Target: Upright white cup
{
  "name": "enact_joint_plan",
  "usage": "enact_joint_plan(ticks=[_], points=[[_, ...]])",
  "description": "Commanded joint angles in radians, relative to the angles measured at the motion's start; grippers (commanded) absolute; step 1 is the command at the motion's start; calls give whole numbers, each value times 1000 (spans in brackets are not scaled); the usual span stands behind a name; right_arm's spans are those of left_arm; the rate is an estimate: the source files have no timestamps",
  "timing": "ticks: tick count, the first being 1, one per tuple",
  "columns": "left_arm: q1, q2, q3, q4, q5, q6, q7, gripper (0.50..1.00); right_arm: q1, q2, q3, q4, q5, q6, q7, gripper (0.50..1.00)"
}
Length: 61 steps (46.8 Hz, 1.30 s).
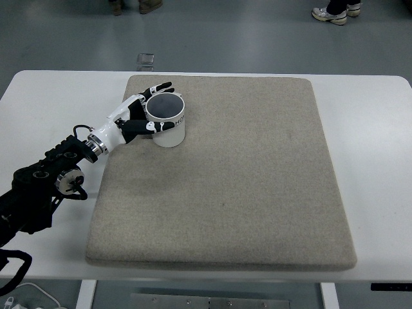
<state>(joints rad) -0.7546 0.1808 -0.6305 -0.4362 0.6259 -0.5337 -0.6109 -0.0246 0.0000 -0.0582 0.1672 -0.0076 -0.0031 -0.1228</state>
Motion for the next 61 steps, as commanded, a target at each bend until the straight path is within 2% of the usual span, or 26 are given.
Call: enact_joint_plan(ticks=[1, 15, 23, 31, 41, 47, 56, 61], points=[[-3, 0, 0, -3, -2, 0, 0, 994, 0, 0, -2, 0, 0, 2, 0, 930], [-22, 6, -3, -6, -31, -14, 0, 994, 0, 0, -2, 0, 0, 2, 0, 930], [-26, 28, -17, -27, -48, -55, 0, 994, 0, 0, -2, 0, 0, 2, 0, 930], [-41, 35, -32, -30, -63, -61, 0, 994, 0, 0, 0, 0, -2, 2, 0, 930], [-113, 51, -17, -15, -207, -66, 0, 994, 0, 0, 0, 0, 0, 2, 0, 930], [-144, 40, -17, 33, -301, -49, 0, 994, 0, 0, 0, 0, 0, 2, 0, 930], [-167, 8, -23, 65, -466, 99, 0, 994, 0, 0, -2, 2, -2, 2, 0, 930], [-173, 5, -26, 62, -544, 116, 0, 992, 0, 0, -2, 2, -2, 3, 0, 930]])
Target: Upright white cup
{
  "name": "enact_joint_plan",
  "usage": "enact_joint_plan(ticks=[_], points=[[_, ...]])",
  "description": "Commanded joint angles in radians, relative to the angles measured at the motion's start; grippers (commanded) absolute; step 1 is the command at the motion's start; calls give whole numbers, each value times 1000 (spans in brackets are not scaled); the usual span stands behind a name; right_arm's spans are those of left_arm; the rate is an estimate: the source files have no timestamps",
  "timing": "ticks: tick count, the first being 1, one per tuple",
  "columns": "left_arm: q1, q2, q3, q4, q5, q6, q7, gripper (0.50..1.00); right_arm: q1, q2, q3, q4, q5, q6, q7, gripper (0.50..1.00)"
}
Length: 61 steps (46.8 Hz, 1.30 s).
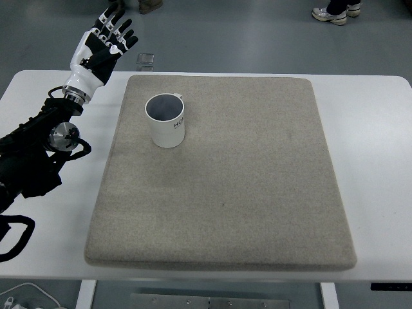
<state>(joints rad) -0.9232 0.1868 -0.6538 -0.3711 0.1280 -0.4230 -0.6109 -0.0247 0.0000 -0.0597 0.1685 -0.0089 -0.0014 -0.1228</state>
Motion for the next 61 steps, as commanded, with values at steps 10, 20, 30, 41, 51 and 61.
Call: enact_joint_plan(ticks=[10, 20, 30, 41, 51, 61], points=[[-20, -49, -7, 11, -169, 70, 125, 992, 0, 0, 0, 3, -3, 1, 0, 930], [-34, -78, -13, 21, -180, 191, 252, 994, 0, 0, 0, 11, -3, 1, 0, 930], [-34, -78, -58, 47, -290, 193, 361, 994, -1, 0, 0, 14, -3, 1, 0, 930], [-32, -79, -72, 55, -409, 193, 438, 994, -1, 0, 1, 14, -3, 1, 0, 930], [-32, -98, -82, 55, -476, 194, 450, 994, -1, 0, 1, 14, 0, 1, 0, 930], [-32, -99, -101, 55, -496, 194, 448, 994, -1, 0, 1, 14, 0, 1, 0, 930]])
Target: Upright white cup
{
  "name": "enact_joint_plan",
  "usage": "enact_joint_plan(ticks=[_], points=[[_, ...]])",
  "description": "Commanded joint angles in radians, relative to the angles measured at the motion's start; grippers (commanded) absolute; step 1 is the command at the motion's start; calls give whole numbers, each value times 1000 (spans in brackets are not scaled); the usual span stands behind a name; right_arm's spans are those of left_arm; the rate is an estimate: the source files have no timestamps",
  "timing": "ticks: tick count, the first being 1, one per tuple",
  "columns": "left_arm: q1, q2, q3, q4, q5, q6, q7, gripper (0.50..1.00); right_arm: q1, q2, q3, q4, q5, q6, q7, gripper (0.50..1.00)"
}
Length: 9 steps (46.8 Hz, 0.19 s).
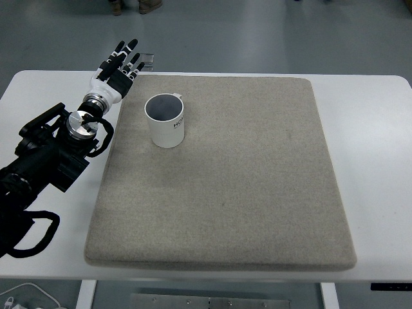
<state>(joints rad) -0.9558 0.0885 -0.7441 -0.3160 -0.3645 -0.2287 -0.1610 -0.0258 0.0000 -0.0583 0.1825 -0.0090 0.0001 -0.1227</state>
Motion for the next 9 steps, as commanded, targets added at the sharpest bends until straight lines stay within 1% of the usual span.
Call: enact_joint_plan(ticks=[1, 9], points=[[0, -1, -12, 0, -4, 0, -2, 994, 0, 0, 0, 0, 0, 0, 0, 930], [0, -1, -18, -3, -4, 0, -2, 994, 0, 0, 0, 0, 0, 0, 0, 930]])
